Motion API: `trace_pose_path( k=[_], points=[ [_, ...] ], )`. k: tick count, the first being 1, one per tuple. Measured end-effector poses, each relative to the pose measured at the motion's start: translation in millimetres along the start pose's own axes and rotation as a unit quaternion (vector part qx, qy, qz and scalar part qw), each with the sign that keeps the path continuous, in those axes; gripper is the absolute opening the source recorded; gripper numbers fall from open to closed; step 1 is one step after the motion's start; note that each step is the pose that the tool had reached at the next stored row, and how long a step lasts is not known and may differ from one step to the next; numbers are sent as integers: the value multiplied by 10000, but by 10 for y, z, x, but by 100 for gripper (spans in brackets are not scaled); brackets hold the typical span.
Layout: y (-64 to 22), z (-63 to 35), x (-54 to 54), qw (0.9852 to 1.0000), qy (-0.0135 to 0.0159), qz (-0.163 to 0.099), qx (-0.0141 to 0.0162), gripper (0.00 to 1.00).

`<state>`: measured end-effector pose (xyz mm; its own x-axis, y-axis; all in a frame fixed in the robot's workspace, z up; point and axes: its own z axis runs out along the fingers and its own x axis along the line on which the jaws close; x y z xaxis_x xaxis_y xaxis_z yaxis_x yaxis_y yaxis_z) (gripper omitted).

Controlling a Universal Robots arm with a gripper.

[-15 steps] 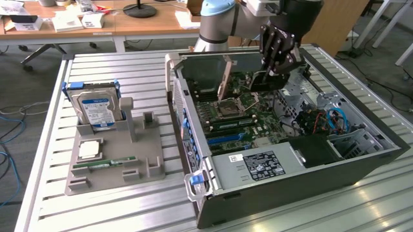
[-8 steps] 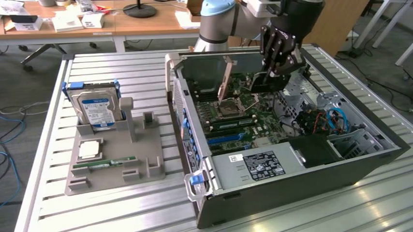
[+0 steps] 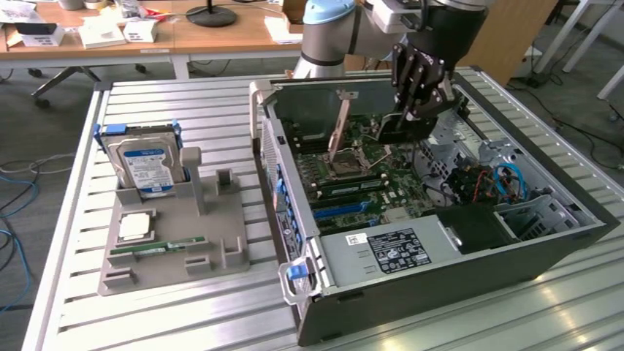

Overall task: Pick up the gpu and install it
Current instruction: 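Insert the gpu into the slot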

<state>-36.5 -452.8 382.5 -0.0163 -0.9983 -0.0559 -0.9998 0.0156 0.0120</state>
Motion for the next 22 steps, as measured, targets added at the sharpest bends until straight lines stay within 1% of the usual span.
trace_pose_path(
  k=[5, 13, 22],
  points=[
    [2, 83, 5, 10000, 0, -1, 8, 26],
    [3, 194, 12, 10000, 0, -1, 9, 26],
    [3, 207, 12, 10000, -1, -1, 10, 26]
  ],
)
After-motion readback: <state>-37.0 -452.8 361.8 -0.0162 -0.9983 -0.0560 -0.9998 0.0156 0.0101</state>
